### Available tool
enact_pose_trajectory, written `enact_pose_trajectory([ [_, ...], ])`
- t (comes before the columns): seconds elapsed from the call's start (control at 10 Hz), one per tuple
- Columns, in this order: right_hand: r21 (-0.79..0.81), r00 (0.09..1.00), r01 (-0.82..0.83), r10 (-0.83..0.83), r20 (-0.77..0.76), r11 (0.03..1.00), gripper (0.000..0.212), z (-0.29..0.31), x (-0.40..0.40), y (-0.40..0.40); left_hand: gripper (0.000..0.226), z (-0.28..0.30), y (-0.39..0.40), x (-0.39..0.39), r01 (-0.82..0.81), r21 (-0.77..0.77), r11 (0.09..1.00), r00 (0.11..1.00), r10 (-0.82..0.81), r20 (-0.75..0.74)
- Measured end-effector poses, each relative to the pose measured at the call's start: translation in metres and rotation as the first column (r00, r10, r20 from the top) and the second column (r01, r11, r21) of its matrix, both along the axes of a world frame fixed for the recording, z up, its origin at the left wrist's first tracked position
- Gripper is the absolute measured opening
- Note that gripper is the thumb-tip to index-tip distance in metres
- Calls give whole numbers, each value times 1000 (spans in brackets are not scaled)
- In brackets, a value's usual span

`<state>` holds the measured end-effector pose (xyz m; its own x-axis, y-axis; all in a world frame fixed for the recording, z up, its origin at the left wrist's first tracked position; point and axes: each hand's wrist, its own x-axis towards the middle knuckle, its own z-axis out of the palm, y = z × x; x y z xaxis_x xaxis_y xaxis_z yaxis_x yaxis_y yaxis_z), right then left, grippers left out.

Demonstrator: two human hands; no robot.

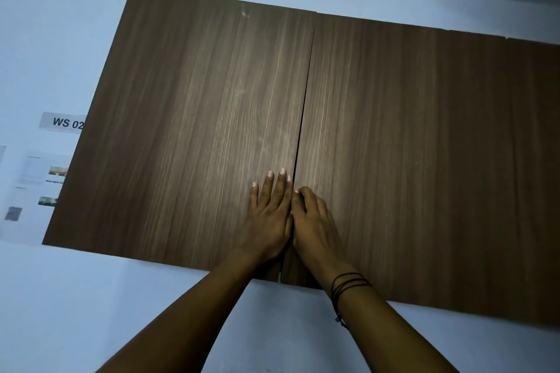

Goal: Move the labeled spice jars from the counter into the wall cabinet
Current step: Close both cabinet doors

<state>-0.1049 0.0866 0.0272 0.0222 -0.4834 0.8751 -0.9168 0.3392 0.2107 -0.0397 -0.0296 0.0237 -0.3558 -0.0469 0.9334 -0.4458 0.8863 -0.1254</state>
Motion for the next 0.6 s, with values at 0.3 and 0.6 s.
enact_pose_trajectory([
  [0.3,88,999,-44,43,6,995,64,-2,-10,11,66,3,3,8,-87,3,996,992,87,92],
  [0.6,65,982,-136,126,140,989,58,26,32,77,70,24,18,25,-126,-4,992,987,126,100],
])
